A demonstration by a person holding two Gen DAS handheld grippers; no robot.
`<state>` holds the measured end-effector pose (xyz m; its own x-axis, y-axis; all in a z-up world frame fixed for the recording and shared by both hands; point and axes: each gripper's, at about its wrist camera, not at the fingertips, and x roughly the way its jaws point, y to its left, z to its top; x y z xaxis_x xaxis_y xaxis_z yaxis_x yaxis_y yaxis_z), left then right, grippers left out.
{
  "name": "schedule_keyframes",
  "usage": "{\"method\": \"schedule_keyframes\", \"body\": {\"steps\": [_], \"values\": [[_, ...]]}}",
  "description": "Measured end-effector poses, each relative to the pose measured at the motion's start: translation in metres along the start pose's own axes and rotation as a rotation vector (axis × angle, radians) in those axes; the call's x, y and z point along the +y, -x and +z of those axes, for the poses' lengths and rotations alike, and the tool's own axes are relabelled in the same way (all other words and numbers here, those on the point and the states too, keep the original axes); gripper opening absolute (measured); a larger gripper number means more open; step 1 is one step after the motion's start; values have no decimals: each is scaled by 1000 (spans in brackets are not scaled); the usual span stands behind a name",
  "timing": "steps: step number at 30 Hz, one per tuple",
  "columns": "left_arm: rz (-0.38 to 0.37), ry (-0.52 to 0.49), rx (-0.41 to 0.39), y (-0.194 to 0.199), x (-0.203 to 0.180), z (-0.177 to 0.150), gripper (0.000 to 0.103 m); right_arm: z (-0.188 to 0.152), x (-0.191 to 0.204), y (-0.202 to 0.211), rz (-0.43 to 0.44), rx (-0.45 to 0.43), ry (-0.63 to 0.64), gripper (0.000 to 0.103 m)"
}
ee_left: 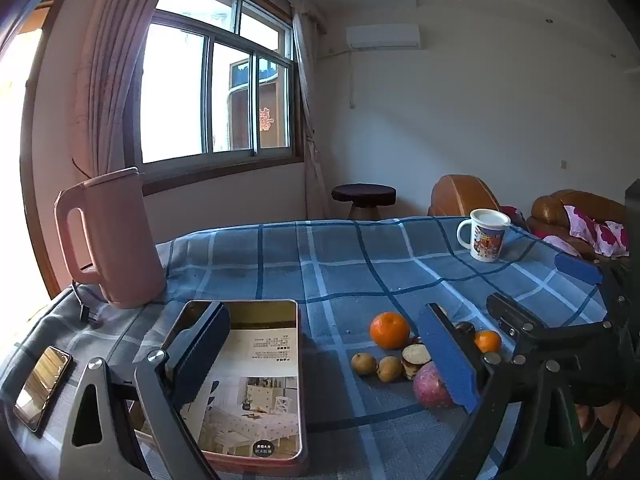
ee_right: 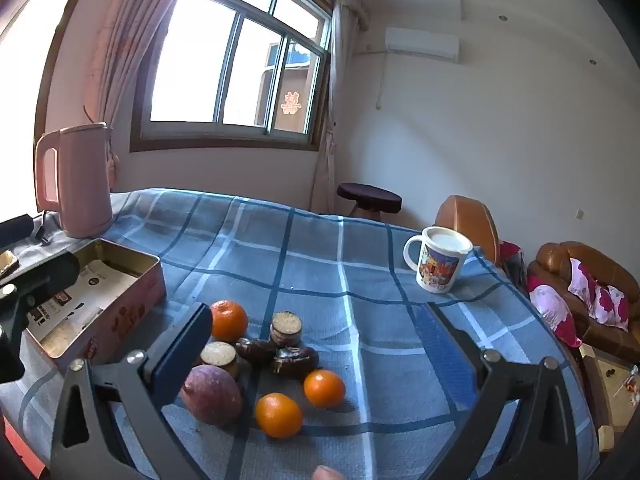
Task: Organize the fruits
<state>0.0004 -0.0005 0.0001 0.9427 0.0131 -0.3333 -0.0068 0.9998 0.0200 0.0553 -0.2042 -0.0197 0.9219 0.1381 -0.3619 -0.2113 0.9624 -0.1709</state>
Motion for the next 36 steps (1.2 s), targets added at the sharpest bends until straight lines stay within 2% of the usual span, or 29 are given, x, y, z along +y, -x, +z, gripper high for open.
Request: {"method": "schedule_keyframes", "body": {"steps": [36], "values": [[12,-2,6,-2,1,-4,96,-2,2,8,20,-20,-18,103]]}}
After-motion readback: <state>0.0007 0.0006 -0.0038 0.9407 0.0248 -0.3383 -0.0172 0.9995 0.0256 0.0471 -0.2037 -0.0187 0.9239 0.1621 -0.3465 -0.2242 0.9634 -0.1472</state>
